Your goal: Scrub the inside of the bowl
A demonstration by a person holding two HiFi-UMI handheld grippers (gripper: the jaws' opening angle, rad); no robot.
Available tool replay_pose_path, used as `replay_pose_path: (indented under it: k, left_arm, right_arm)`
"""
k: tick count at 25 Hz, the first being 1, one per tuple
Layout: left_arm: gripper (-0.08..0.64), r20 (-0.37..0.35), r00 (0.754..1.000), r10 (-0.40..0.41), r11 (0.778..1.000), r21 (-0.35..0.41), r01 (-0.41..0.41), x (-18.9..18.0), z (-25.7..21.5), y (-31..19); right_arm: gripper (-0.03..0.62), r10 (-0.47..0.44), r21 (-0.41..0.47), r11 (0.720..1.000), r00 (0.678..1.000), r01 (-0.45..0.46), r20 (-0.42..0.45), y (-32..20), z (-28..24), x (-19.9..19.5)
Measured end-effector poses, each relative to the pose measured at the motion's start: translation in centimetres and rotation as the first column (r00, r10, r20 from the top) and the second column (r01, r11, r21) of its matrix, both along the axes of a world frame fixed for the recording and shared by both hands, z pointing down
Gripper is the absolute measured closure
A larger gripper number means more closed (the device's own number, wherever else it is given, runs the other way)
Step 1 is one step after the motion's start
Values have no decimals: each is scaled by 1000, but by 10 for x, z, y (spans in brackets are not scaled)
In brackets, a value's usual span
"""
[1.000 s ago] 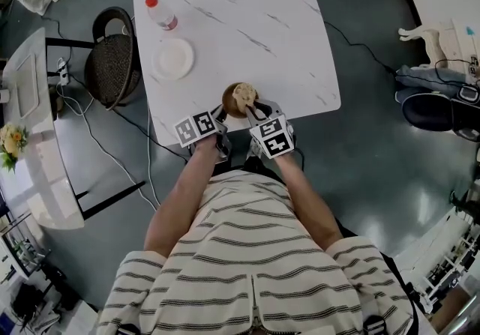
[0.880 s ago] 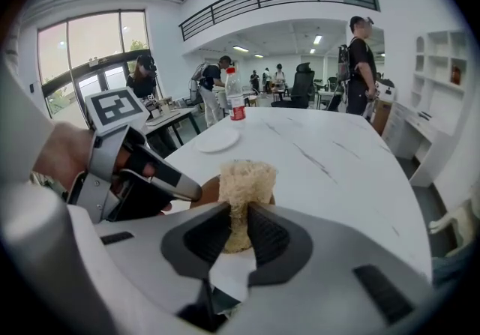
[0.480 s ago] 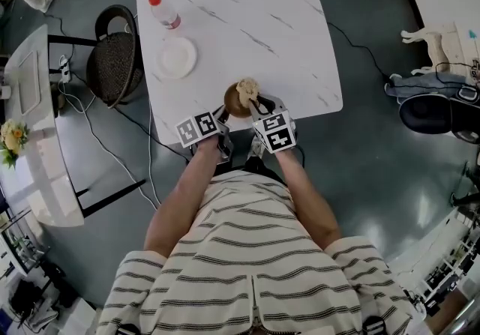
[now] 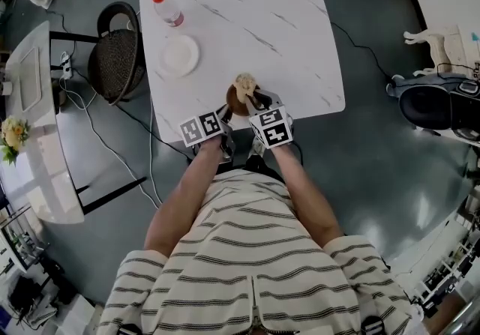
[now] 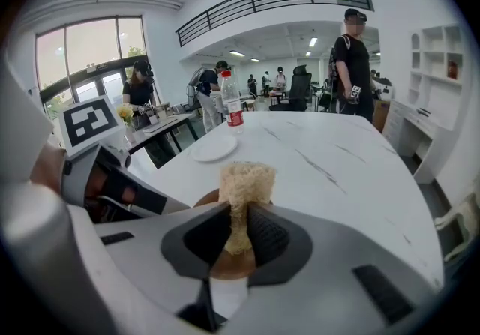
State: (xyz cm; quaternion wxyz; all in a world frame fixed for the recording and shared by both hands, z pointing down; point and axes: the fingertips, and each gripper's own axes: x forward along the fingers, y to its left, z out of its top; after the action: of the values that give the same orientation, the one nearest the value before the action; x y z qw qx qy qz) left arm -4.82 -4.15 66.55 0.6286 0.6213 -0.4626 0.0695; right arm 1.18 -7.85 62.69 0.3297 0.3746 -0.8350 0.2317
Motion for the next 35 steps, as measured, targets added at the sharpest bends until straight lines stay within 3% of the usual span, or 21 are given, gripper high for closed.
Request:
replay_pose_path:
  k: [8, 35]
  left_arm:
    - [551, 3, 1000, 6, 1000, 5, -6, 1, -1, -1]
    - [552, 5, 1000, -16, 1000, 6, 16, -4, 2, -2]
  right_arm:
    - [520, 14, -16, 1000, 999, -13, 32, -1, 0, -9]
    - [523, -88, -107, 989, 990, 100, 115, 34, 1, -17]
